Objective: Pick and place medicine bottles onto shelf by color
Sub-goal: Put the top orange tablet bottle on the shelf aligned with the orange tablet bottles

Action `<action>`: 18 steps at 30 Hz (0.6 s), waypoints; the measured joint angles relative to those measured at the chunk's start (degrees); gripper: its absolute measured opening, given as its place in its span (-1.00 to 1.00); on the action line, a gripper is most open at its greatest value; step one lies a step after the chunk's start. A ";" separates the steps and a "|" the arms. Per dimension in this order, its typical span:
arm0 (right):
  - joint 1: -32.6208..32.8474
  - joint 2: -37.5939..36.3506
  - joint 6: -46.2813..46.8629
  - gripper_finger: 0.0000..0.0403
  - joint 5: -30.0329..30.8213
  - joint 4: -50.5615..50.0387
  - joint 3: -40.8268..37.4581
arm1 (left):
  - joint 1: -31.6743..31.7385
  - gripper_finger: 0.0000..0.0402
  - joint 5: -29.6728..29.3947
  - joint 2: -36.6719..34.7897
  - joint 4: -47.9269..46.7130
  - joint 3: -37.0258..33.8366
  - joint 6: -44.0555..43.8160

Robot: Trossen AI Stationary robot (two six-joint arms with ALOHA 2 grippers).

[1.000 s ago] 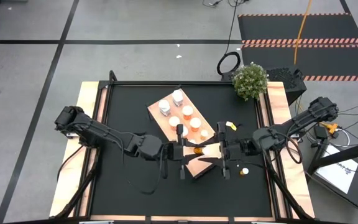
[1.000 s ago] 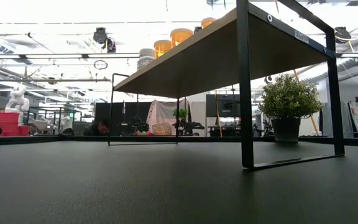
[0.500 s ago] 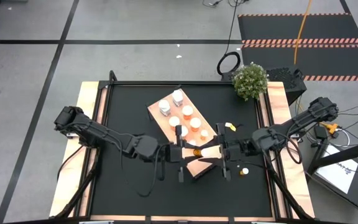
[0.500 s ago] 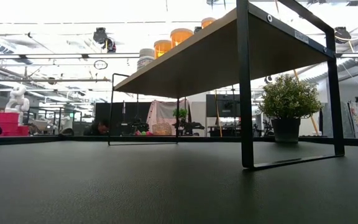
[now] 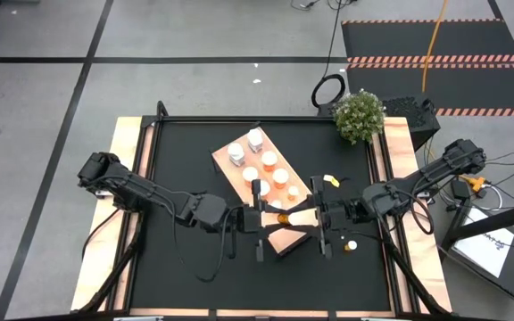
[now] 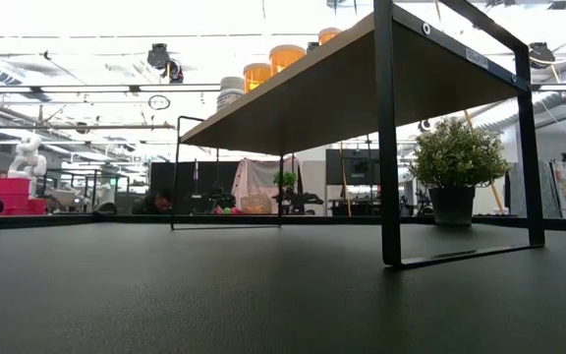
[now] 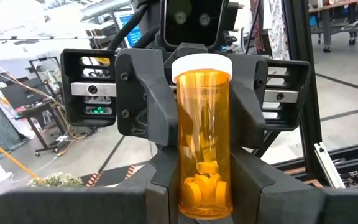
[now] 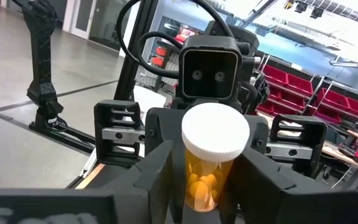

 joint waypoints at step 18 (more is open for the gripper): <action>0.00 0.06 0.48 -0.48 0.01 -0.86 0.00 | -0.04 -0.16 -0.09 -0.73 -2.88 0.07 -1.88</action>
